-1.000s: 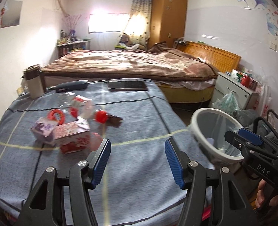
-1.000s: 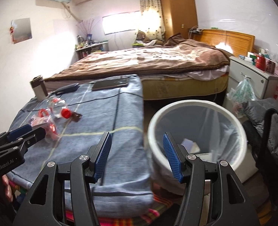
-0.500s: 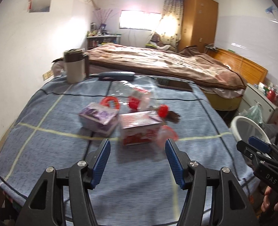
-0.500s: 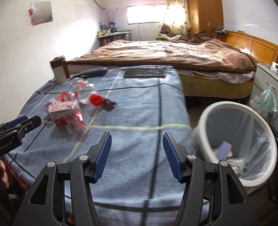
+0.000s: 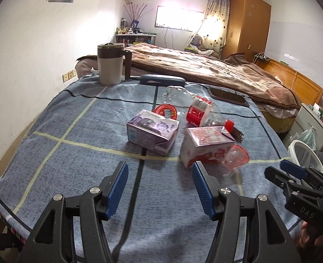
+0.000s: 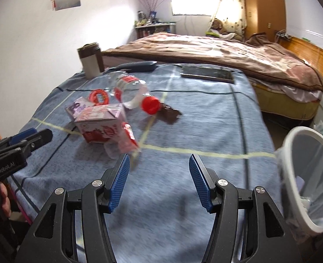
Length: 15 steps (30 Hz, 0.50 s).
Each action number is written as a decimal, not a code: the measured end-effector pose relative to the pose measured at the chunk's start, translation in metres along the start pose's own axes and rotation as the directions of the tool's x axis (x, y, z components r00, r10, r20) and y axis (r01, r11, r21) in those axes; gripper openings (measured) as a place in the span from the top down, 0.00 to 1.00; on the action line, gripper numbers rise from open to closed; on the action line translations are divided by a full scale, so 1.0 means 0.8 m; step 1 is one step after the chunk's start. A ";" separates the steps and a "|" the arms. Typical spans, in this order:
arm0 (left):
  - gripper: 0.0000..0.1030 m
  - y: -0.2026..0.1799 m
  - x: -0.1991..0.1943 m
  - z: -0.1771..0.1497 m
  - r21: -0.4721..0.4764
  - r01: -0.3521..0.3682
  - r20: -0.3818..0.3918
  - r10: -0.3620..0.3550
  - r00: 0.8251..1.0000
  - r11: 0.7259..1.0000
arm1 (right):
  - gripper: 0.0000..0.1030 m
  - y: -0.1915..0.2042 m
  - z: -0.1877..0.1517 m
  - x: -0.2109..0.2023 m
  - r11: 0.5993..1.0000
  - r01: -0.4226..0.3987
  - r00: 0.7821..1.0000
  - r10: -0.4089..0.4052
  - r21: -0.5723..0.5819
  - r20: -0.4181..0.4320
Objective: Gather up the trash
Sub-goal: 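Move both tools back over the table toward the milk carton and plastic cup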
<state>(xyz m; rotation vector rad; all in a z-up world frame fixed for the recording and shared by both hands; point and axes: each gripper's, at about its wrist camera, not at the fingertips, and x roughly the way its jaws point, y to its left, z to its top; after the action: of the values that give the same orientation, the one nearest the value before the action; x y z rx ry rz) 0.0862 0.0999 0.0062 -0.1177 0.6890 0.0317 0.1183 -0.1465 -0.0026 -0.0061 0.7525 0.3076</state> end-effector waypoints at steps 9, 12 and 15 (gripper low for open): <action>0.39 0.012 0.018 0.008 -0.006 0.007 -0.015 -0.007 1.000 1.000 | 0.43 0.039 0.012 0.040 0.996 -0.023 0.998 0.018 -0.081 -0.064; 0.39 0.016 0.024 0.010 -0.013 0.012 -0.025 -0.013 1.000 1.000 | 0.43 0.041 0.014 0.049 0.997 -0.046 0.995 0.040 -0.060 -0.096; 0.39 0.015 0.029 0.013 -0.006 0.027 -0.029 -0.027 0.999 1.000 | 0.43 0.034 0.015 0.051 0.998 -0.054 0.992 0.050 -0.033 -0.113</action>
<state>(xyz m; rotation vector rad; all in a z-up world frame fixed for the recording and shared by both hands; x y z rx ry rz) 0.1098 0.1126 -0.0015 -0.1333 0.7164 0.0060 0.1474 -0.1080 -0.0184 -0.0380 0.8597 0.3727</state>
